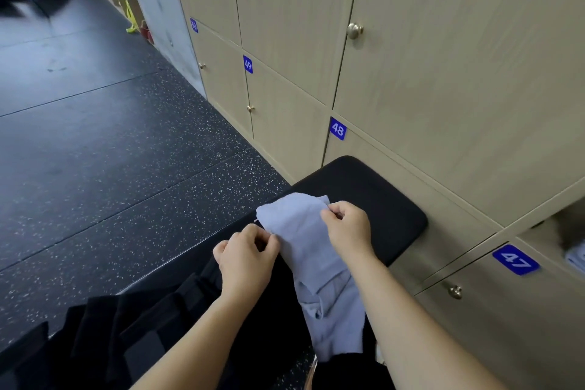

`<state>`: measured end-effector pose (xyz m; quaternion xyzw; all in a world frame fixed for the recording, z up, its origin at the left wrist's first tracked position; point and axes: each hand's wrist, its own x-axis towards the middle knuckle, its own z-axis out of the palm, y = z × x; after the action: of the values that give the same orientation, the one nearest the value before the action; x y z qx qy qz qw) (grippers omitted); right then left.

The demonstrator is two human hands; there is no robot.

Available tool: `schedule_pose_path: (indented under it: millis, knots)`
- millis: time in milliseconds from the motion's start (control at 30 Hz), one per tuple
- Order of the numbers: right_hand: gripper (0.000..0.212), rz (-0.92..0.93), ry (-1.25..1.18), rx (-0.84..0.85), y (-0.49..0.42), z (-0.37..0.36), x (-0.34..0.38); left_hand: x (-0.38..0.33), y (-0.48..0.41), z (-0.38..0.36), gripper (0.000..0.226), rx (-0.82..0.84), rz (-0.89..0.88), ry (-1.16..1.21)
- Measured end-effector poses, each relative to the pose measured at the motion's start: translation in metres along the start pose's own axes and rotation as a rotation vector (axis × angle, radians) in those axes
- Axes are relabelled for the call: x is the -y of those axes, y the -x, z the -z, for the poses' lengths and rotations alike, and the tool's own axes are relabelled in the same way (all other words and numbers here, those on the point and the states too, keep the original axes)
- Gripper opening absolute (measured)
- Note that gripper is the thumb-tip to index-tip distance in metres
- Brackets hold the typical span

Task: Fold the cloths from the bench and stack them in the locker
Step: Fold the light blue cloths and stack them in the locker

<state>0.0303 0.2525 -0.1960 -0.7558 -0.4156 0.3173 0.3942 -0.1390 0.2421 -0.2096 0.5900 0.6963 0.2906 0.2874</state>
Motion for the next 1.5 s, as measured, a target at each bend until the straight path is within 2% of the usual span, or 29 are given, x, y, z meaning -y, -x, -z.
schedule_pose_path:
  millis: [133,200,267,400,600,800,933,1000,1067,1133,1200,1300,1400,1500]
  knots:
    - [0.008,-0.041,-0.318,0.012,0.02,0.023,0.021,-0.023,0.007,0.023,0.017,-0.002,0.017,0.329]
    - [0.007,-0.017,-0.369,0.007,0.031,0.034,0.031,-0.035,0.011,0.034,0.014,0.021,-0.027,0.434]
    - [0.007,0.01,-0.384,-0.01,0.042,0.046,0.041,-0.046,0.015,0.046,0.023,0.081,-0.085,0.47]
    - [0.007,0.098,-0.41,-0.071,0.066,0.068,0.061,-0.066,0.028,0.067,0.032,0.151,-0.223,0.409]
    - [0.009,0.157,-0.549,-0.065,0.108,0.108,0.08,-0.092,0.058,0.103,0.016,0.142,-0.334,0.343]
    - [0.014,0.215,-0.575,-0.03,0.143,0.141,0.097,-0.121,0.087,0.133,0.01,0.352,-0.323,0.286]
    - [0.016,0.25,-0.557,0.01,0.157,0.148,0.107,-0.146,0.102,0.14,0.03,0.47,-0.372,0.337]
    - [0.017,0.275,-0.521,0.02,0.164,0.151,0.114,-0.156,0.107,0.138,0.021,0.462,-0.467,0.25]
    - [0.016,0.296,-0.514,0.038,0.169,0.156,0.118,-0.162,0.108,0.135,0.025,0.411,-0.535,0.192]
    - [0.013,0.298,-0.515,0.078,0.174,0.164,0.118,-0.164,0.108,0.134,0.031,0.419,-0.525,0.247]
    - [0.009,0.273,-0.496,0.137,0.179,0.175,0.114,-0.165,0.108,0.137,0.035,0.509,-0.462,0.41]
    - [0.016,0.215,-0.499,0.188,0.185,0.189,0.102,-0.166,0.107,0.142,0.038,0.631,-0.351,0.658]
    - [0.021,0.182,-0.503,0.141,0.184,0.195,0.091,-0.168,0.105,0.136,0.042,0.617,-0.272,0.743]
    - [0.019,0.195,-0.421,0.016,0.182,0.196,0.085,-0.169,0.107,0.126,0.041,0.556,-0.236,0.713]
